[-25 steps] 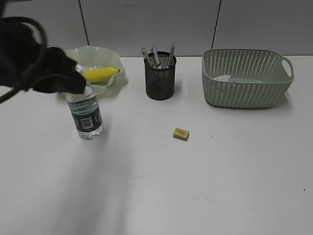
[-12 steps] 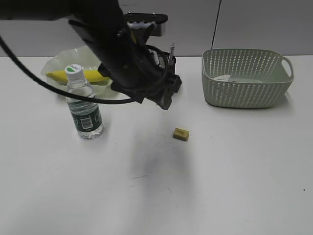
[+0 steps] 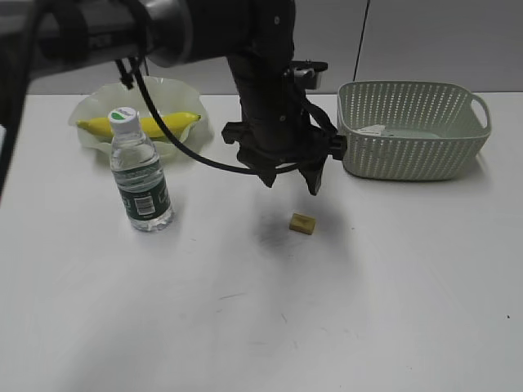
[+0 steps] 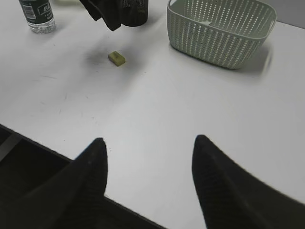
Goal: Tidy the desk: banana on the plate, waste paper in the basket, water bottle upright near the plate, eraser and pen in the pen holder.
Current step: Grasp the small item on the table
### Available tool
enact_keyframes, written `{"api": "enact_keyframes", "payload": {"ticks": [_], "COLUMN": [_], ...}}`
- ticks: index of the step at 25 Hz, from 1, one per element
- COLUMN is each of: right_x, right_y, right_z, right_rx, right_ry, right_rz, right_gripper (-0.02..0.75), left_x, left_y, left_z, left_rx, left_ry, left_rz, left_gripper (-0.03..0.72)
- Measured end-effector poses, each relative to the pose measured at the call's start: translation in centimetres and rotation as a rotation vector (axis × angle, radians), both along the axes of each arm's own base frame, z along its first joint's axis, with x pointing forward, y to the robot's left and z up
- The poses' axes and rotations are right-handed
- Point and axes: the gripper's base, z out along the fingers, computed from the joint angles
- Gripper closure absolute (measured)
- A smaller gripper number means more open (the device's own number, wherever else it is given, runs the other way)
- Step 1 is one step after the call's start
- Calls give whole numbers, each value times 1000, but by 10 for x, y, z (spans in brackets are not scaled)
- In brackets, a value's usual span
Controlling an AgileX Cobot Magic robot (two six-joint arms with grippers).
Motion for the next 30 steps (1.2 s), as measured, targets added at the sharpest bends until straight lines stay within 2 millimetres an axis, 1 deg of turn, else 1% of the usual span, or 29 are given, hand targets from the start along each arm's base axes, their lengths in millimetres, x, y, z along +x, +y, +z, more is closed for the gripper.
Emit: {"api": "enact_keyframes", "payload": {"ticks": [4, 8, 13, 21, 24, 26, 28, 30], "right_x": [0, 0, 0, 0, 0, 0, 0, 0], "right_y": [0, 0, 0, 0, 0, 0, 0, 0], "right_z": [0, 0, 0, 0, 0, 0, 0, 0], "right_rx": [0, 0, 0, 0, 0, 0, 0, 0], "right_ry": [0, 0, 0, 0, 0, 0, 0, 0], "right_rz": [0, 0, 0, 0, 0, 0, 0, 0], "right_gripper": [283, 283, 283, 283, 283, 283, 283, 283], "left_x": [9, 15, 14, 6, 6, 7, 8, 7], "left_y": [-14, -25, -30, -38, -38, -37, -36, -36], "left_z": [-24, -43, -55, -70, -75, -75, -75, -75], "left_rx": [70, 84, 98, 112, 134, 140, 154, 158], "left_ry": [38, 40, 50, 78, 67, 64, 52, 57], "left_rz": [4, 19, 27, 11, 5, 5, 2, 5], "left_gripper": [170, 174, 206, 218, 228, 257, 305, 387]}}
